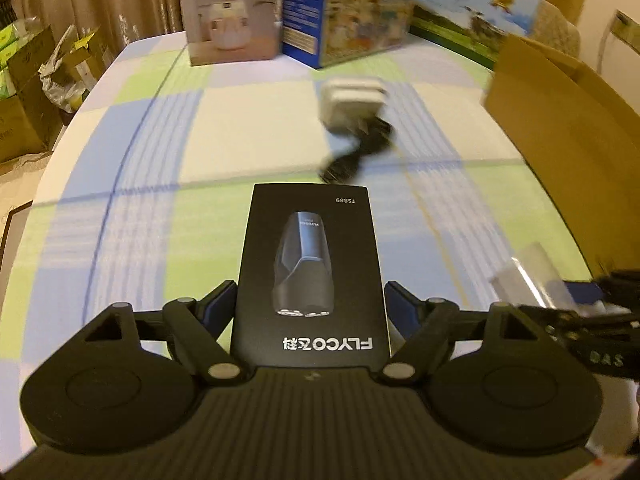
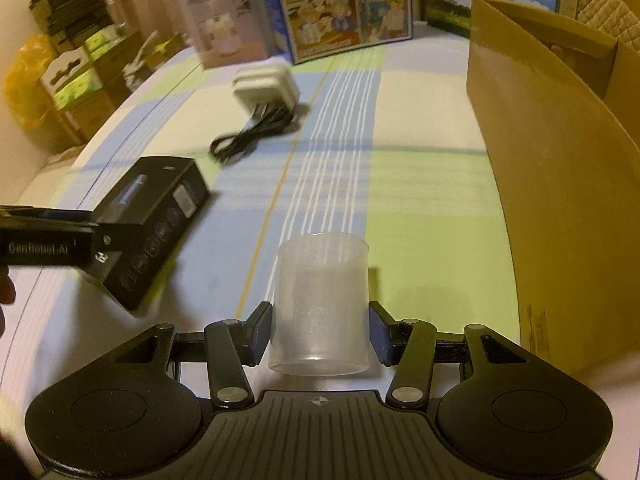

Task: Organize objects
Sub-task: 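Grasp the black FLYCO shaver box with left tool while right tool holds the cup, then carry the shaver box and cup toward the cardboard box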

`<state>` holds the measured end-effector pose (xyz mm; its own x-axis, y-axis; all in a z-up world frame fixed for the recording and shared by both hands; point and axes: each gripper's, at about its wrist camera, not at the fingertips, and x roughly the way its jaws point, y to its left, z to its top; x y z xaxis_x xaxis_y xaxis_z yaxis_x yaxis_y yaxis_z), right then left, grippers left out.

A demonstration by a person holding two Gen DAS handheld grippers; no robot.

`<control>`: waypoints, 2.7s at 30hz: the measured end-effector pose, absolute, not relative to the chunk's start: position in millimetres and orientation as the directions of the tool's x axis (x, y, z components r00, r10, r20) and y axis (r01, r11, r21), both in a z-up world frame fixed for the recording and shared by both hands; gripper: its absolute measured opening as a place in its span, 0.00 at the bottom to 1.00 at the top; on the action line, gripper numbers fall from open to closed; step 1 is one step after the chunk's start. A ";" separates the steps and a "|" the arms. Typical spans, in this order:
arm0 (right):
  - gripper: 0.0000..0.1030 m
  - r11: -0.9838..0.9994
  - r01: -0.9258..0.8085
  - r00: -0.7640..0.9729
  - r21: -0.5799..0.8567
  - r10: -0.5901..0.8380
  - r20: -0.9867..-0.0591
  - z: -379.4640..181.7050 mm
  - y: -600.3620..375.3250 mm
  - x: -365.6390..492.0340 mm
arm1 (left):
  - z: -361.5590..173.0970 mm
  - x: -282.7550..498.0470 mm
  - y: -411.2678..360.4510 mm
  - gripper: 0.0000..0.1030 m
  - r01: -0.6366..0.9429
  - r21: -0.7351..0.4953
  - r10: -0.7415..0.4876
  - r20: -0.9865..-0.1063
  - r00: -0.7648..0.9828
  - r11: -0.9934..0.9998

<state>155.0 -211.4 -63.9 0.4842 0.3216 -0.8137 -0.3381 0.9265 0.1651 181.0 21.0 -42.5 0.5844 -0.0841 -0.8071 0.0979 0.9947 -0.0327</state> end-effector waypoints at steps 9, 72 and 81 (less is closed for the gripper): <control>0.54 0.924 -0.371 0.506 0.096 0.288 -0.813 -68.0 -215.6 122.3 | -40.5 138.1 -0.3 0.84 0.080 -0.006 -0.055 -0.783 0.620 0.997; 0.47 0.948 -0.300 0.665 0.109 0.289 -0.689 25.9 -251.7 82.8 | 41.8 108.2 -52.5 0.74 0.162 -0.077 -0.167 -0.722 0.672 0.984; 0.47 0.960 -0.264 0.696 0.096 0.258 -0.670 52.8 -277.3 71.2 | 66.4 94.1 -81.6 0.74 0.208 -0.087 -0.208 -0.698 0.685 0.974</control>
